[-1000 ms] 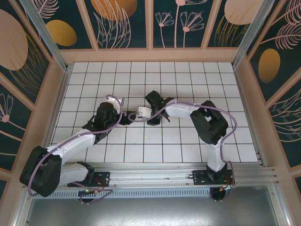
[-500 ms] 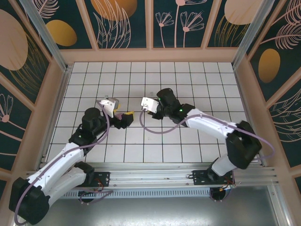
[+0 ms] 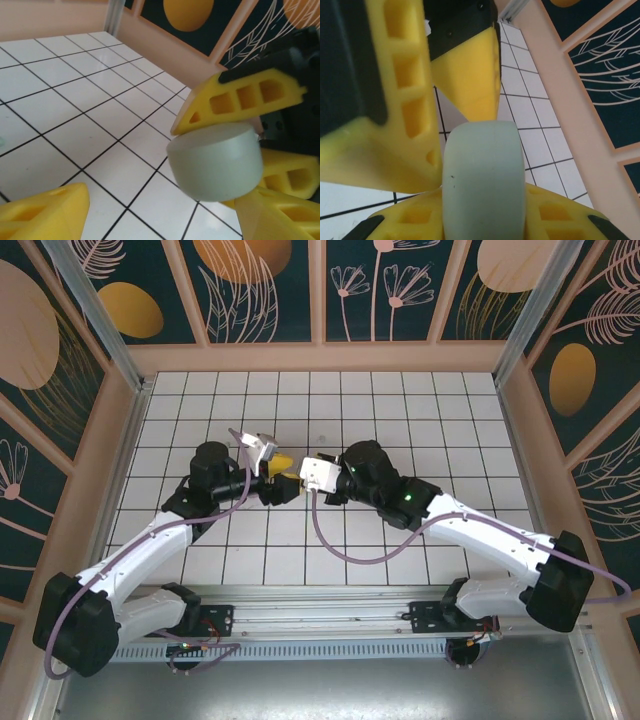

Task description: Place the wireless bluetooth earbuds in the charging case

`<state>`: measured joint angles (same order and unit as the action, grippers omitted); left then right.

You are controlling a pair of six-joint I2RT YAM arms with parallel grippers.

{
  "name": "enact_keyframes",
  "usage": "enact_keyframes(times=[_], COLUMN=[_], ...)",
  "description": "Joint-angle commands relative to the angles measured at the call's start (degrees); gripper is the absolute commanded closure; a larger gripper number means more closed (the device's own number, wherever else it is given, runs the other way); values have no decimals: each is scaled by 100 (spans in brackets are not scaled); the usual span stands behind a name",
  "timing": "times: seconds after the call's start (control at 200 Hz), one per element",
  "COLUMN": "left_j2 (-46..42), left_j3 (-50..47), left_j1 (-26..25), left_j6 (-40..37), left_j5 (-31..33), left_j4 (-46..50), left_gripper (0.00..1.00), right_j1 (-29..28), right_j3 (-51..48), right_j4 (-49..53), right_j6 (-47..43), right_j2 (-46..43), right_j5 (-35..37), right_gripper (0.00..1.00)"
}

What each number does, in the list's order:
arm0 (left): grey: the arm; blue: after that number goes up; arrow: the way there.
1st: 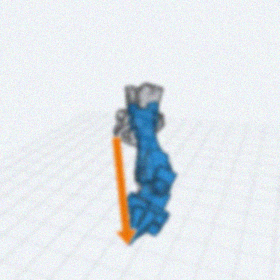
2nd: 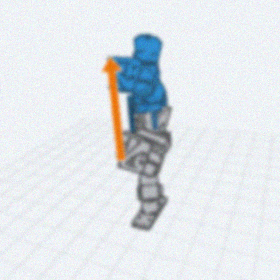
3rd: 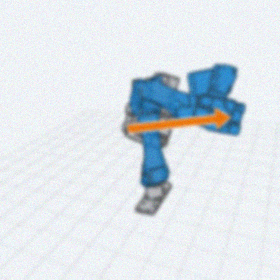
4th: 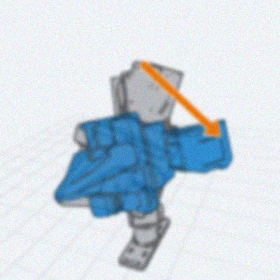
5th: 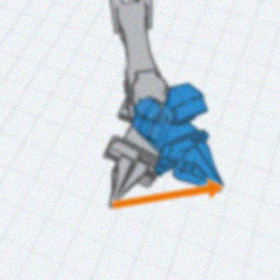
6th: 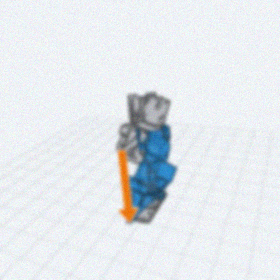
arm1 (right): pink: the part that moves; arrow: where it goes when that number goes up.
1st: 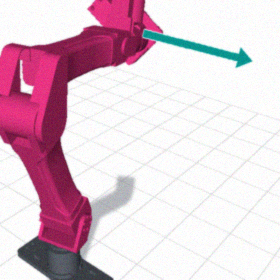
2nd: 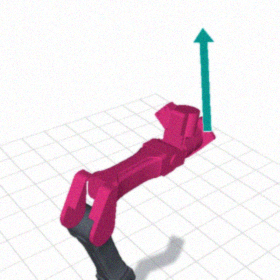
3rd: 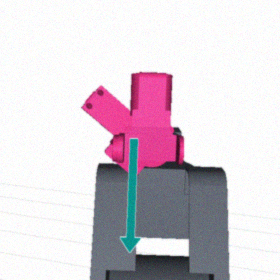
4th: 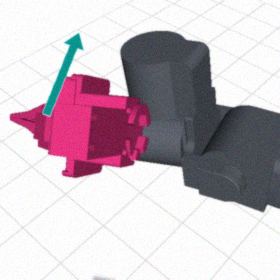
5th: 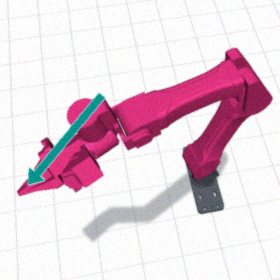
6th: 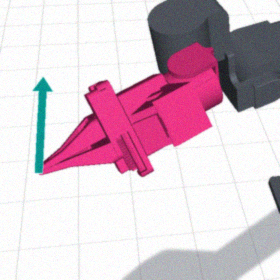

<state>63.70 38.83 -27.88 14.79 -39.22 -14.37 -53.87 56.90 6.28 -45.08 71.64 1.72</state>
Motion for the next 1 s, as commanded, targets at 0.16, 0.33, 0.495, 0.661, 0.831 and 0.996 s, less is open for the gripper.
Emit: enact_keyframes(times=[0.16,0.33,0.495,0.661,0.831,0.996], left_j2=[-7,163,418,542,573,625], left_j3=[123,203,318,345,354,349], left_j1=[-86,-164,-244,-286,-284,-285], left_j6=[616,690,660,649,649,683], left_j5=[-560,-504,-501,-508,-534,-571], left_j4=[-733,-701,-625,-651,-626,-623], left_gripper=[23,25,27,32,37,42], right_j1=[-55,-64,-79,-91,-99,-115], right_j3=[-259,-220,-179,-168,-183,-184], right_j4=[189,153,150,166,174,160], right_j6=[-113,-133,-183,-169,-168,-167], right_j2=[-316,-310,-316,-357,-403,-435], right_j5=[296,235,251,224,215,172], right_gripper=[74,74,74,74,74,73])
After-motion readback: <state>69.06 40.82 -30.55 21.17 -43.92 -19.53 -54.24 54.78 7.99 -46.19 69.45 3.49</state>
